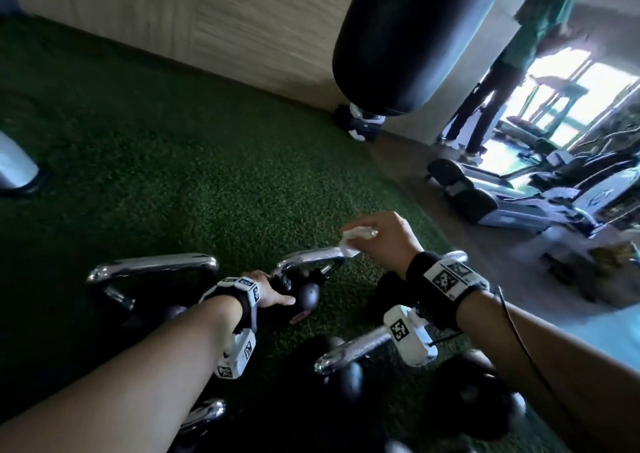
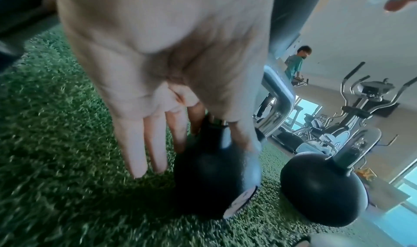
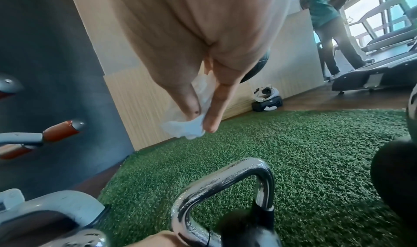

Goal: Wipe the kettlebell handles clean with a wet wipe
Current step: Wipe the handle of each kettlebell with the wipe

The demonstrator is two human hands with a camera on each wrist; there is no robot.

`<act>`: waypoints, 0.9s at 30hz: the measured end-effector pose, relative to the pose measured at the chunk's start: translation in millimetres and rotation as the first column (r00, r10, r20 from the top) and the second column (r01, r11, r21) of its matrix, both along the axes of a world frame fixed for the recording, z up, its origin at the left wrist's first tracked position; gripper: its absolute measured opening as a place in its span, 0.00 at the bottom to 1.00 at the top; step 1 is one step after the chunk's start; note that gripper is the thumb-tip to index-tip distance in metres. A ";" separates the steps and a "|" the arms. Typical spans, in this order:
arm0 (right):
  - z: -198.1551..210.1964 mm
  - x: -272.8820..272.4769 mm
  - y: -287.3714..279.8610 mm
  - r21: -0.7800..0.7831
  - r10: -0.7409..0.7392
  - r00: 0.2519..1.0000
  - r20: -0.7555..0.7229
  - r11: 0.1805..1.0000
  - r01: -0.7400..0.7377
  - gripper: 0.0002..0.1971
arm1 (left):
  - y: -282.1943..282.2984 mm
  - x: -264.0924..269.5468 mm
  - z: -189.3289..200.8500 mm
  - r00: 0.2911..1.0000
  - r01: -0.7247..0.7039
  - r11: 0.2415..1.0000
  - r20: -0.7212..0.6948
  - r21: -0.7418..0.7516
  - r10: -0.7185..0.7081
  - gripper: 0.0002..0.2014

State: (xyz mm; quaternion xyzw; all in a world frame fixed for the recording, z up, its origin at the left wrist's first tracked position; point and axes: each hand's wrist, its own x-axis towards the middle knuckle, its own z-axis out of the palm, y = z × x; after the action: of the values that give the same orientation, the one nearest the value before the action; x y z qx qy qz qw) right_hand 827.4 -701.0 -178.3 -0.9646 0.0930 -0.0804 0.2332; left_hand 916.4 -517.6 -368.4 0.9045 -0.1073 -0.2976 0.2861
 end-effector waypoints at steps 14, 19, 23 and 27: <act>-48.0 32.0 -75.7 -0.070 0.250 0.967 -0.041 0.965 -0.252 0.09 | -13.8 -2.3 -45.3 0.977 -0.181 0.983 0.105 -0.031 0.183 0.29; -63.9 35.1 -82.1 -0.011 0.299 0.954 0.036 0.954 -0.299 0.09 | -21.5 -1.6 -46.6 0.967 -0.232 0.972 0.098 -0.030 0.234 0.25; -73.6 41.4 -82.5 0.030 0.368 0.928 0.063 0.928 -0.371 0.09 | -27.6 0.6 -47.0 0.945 -0.307 0.950 0.097 -0.055 0.312 0.30; -76.8 49.1 -85.9 0.087 0.434 0.897 0.087 0.893 -0.441 0.09 | -35.6 -9.6 -51.8 0.910 -0.413 0.898 -0.034 -0.153 0.413 0.40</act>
State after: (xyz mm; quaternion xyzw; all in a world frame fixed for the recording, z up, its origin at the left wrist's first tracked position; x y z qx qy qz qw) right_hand 876.5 -786.9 -255.1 -0.9441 -0.1301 -0.0521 0.2983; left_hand 906.8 -553.2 -420.1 0.8813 0.0639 -0.2212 0.4128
